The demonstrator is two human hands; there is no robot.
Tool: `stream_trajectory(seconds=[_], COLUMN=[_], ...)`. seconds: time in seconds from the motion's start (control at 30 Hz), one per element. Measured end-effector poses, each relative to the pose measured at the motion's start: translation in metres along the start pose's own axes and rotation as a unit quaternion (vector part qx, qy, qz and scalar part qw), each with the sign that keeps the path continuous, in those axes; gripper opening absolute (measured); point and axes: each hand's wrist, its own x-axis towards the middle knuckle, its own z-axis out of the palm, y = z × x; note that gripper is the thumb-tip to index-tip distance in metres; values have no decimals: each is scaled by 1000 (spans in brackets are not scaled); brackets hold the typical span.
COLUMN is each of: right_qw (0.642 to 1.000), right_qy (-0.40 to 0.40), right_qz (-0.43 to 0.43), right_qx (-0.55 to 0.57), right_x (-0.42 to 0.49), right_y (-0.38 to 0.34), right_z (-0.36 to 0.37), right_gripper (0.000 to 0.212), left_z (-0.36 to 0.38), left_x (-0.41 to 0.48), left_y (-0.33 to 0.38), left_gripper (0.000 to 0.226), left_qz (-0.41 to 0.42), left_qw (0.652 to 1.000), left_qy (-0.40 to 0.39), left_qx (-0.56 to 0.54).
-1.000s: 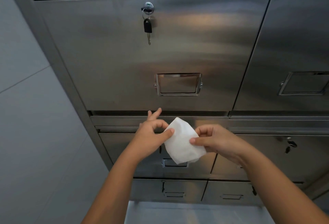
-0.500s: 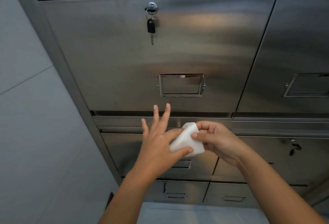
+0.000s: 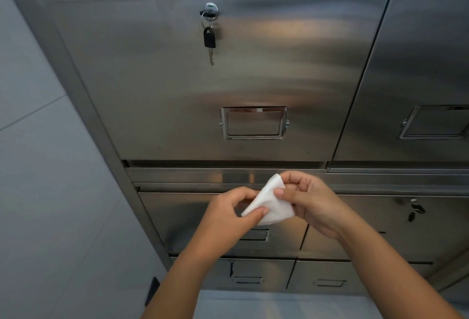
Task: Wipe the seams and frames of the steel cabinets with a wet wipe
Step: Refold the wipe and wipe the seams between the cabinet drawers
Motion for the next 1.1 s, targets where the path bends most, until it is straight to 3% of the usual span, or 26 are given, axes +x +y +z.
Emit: stream_trajectory(seconds=[0.17,0.33,0.47,0.63,0.9,1.03,1.1], right_qw=[1000,999,996,993,975,958,953], right_qy=[5,-15,-21,-38,0,59,12], right_qz=[1,0,-19,-28,-88,-119,-99], right_qx=[14,-41,-84,-107,-204,-255,-286], right_x=[1,3,6,8,11,13,12], right_y=[1,0,-1,-2,-1,-1,-6], right_z=[0,1,0,-1,1,-8,-13], right_gripper=[20,24,12,12,13,19,38], left_z=[1,1,2,3,3,-1,-3], left_x=[4,7,8,9,10,10,9], left_y=[-5,-8,-8,-8,-10,-11,-7], left_gripper=[11,33,19,15,12,18,19], left_qz=[-10,-39,-39,-59,-50,-43,-46], left_qw=[997,987,992,993,998,999,996], left_qy=[1,-12,-23,-20,-7,-28,-61], left_qx=[-83,-157,-114,-97,-22,-2,-36])
